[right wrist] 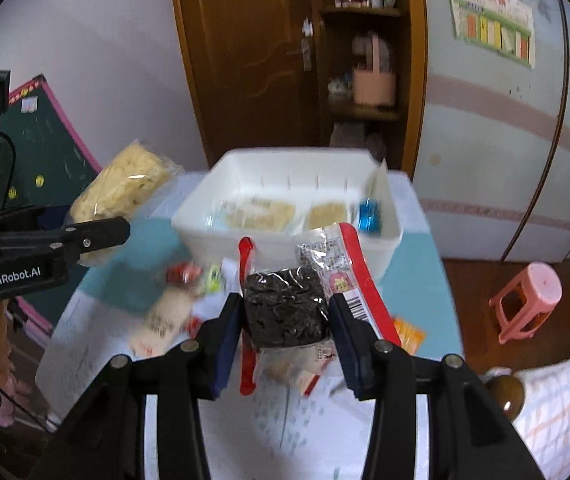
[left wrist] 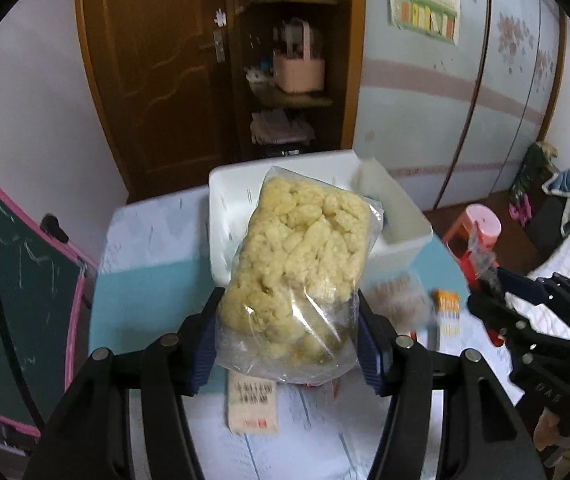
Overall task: Organize snacks
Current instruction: 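Carry both bags over the white basket and lower them in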
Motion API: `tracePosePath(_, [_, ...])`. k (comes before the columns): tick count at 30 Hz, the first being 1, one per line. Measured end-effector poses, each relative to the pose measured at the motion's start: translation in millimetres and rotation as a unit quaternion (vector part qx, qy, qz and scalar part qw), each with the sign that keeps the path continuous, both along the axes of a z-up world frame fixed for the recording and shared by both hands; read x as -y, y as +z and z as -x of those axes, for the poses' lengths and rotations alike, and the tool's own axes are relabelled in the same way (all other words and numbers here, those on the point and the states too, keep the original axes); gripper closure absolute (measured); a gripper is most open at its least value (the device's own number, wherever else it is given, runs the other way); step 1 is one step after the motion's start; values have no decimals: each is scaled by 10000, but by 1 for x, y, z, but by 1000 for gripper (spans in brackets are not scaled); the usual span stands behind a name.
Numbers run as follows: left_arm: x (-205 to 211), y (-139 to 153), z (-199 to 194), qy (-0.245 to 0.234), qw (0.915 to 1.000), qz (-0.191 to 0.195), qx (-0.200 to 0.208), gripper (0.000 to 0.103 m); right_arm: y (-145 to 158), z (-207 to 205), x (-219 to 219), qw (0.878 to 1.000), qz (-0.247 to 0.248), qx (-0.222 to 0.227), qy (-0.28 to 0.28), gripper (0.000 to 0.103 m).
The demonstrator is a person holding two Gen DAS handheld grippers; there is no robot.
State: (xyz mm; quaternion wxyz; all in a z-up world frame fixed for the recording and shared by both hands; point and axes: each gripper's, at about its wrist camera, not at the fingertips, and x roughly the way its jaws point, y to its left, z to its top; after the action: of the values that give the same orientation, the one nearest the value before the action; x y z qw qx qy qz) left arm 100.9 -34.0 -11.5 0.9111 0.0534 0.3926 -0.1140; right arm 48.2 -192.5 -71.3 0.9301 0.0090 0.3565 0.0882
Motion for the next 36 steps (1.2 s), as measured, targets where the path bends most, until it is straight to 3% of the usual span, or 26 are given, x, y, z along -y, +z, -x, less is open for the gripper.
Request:
tracePosePath(4, [1, 23, -29, 137, 9992, -226, 301, 45, 35, -23, 3, 9995, 19, 293, -87, 59])
tracePosePath(9, [3, 37, -73, 227, 9989, -267, 306, 45, 68, -62, 2, 9983, 58, 571, -99, 59])
tracePosePath(16, [19, 30, -129, 232, 9988, -362, 246, 45, 81, -122, 0, 9987, -182, 464, -97, 59])
tracePosePath(27, [36, -31, -205, 368, 9979, -343, -418, 42, 28, -224, 5, 9985, -106, -409, -360, 57])
tracePosePath(28, [37, -35, -209, 374, 9977, -339, -446, 36, 21, -229, 6, 9979, -134, -501, -378, 56])
tracePosePath(29, [38, -40, -215, 388, 9976, -342, -470, 22, 17, -233, 7, 9974, -157, -582, -395, 56])
tracePosePath(31, [38, -46, -221, 416, 9973, -292, -524, 8, 3, -243, 11, 9956, -295, -799, -400, 55])
tracePosePath(33, [39, -53, -227, 450, 9969, -181, -622, 8, -9, -249, 16, 9932, -527, -968, -370, 55])
tracePosePath(36, [36, -62, -228, 527, 9955, -110, -774, 8, -19, -253, 20, 9908, -593, -1117, -478, 47])
